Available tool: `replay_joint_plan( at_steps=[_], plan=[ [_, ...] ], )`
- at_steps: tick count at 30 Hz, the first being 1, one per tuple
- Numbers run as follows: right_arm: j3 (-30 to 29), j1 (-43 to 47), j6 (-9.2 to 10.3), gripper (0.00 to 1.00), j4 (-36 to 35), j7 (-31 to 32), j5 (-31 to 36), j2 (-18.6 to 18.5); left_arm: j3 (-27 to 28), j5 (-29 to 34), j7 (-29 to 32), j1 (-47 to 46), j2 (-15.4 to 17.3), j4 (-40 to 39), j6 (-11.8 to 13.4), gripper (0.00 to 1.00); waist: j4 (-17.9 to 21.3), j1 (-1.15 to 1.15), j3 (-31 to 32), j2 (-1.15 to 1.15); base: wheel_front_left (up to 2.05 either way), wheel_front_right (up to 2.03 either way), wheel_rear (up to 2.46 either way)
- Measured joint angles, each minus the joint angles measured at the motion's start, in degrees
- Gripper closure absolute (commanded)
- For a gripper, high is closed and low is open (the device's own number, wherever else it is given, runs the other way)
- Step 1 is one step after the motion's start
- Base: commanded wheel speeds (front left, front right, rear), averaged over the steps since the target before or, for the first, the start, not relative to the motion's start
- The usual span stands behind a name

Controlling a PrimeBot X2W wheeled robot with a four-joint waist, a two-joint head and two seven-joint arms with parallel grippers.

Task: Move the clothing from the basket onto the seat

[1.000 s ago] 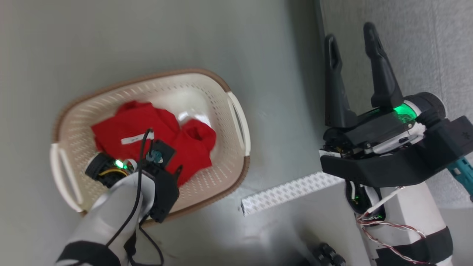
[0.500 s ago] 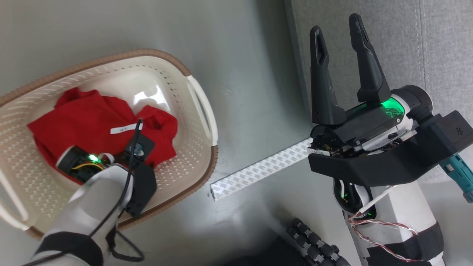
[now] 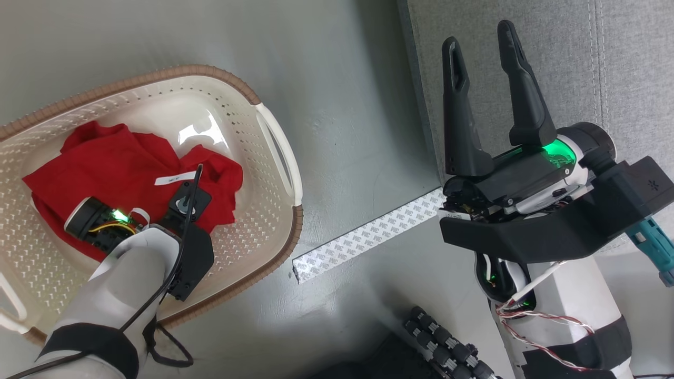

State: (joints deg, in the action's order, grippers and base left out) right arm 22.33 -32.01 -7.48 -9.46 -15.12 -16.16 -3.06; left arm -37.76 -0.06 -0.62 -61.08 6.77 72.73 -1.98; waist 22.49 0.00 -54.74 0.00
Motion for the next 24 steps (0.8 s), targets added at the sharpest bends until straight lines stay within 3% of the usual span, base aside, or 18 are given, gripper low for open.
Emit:
replay_joint_plan(
  at_steps=[8,14,24],
  plan=[
    [-0.03,0.87,0.0,0.0,0.77,0.0,0.22,0.02,0.25,-1.57,-3.0,1.81,-0.35,0.31,0.19,1.0,-0.62,0.0,2.27,0.0,0.0,0.0,0.0],
    [0.11,1.22,0.0,0.0,0.88,0.0,0.42,-0.04,0.75,-3.65,-9.89,4.89,-1.26,-0.47,0.64,1.0,-1.47,0.0,5.66,0.0,0.0,0.0,0.0],
    [-0.34,4.29,0.0,0.0,1.66,-0.01,1.23,-2.75,2.81,-7.37,-14.14,11.65,-1.86,-4.44,1.8,1.0,-3.85,0.0,13.07,0.0,0.0,0.0,0.0]
  ],
)
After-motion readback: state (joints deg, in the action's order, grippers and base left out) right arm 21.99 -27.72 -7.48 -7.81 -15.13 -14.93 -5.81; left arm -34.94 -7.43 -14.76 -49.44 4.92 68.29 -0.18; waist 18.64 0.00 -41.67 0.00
